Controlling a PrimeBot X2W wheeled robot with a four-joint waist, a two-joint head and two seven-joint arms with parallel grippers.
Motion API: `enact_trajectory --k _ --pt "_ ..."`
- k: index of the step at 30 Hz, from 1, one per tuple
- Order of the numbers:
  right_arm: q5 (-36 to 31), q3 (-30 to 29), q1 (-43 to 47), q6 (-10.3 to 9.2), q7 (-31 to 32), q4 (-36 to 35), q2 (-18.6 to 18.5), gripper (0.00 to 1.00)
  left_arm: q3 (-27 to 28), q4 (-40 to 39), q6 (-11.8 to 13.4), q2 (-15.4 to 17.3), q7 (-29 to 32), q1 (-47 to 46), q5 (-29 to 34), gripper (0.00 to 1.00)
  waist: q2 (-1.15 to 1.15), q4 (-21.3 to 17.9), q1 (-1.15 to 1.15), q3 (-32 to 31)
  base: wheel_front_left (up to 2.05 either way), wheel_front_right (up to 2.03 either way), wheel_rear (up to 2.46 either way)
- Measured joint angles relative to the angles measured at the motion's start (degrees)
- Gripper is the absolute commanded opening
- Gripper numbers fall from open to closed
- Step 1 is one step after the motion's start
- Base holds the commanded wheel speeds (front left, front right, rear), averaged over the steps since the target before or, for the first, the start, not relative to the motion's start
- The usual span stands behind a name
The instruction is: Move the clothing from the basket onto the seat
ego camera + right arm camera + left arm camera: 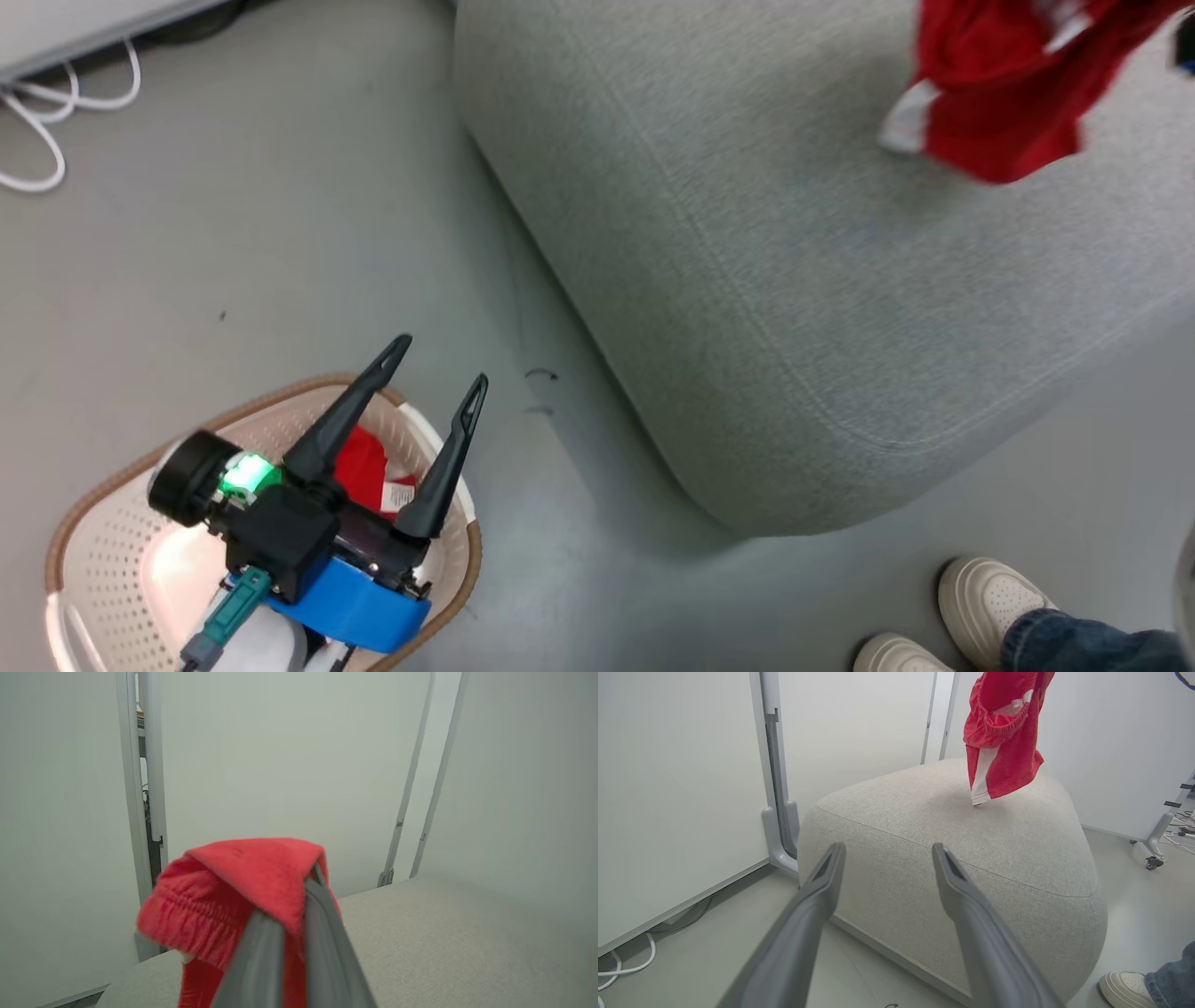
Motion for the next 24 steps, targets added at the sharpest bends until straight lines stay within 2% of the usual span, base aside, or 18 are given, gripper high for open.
enact_trajectory --k 6,15,16,17,18,20,24 --pt "-1.0 -8.4 -5.3 0.0 -2.7 2.8 -2.9 0.0 -0.8 -3.8 0.0 1.9 1.3 -2.2 0.7 1.0 0.0 2.8 0.0 5.9 0.0 0.0 0.0" --pt "-5.0 -18.0 -6.3 0.0 -4.2 8.9 -5.3 0.0 -2.7 -5.9 0.0 2.5 2.0 -3.6 1.0 1.0 0.0 7.5 0.0 11.3 0.0 0.0 0.0" --pt "-5.9 -18.5 -6.2 0.0 -4.1 10.0 -5.3 0.05 -2.8 -5.9 0.0 2.5 2.0 -3.6 1.0 1.0 0.0 7.9 0.0 11.5 0.0 0.0 0.0" --pt "-6.9 -18.6 -5.9 0.01 -4.0 11.1 -5.3 0.33 -2.8 -5.9 0.0 2.5 1.9 -3.6 1.0 1.0 0.0 8.3 0.0 11.8 0.0 0.0 0.0" --pt "-7.4 -18.8 -5.6 0.0 -3.6 12.2 -5.3 0.45 -2.8 -5.9 0.0 2.6 1.9 -3.6 0.9 1.0 -0.01 8.6 0.0 11.9 0.0 0.0 0.0" --pt "-8.6 -19.7 -5.2 0.01 -2.9 14.3 -5.2 0.98 -2.9 -5.9 0.0 2.6 1.9 -3.6 0.7 1.0 0.0 9.0 0.0 12.0 0.0 0.0 0.0" --pt "-10.3 -21.0 -5.1 0.0 -1.8 17.2 -5.2 1.0 -3.1 -5.9 0.1 2.6 1.7 -3.6 0.6 1.0 0.0 9.0 0.0 11.8 0.0 0.0 0.0"
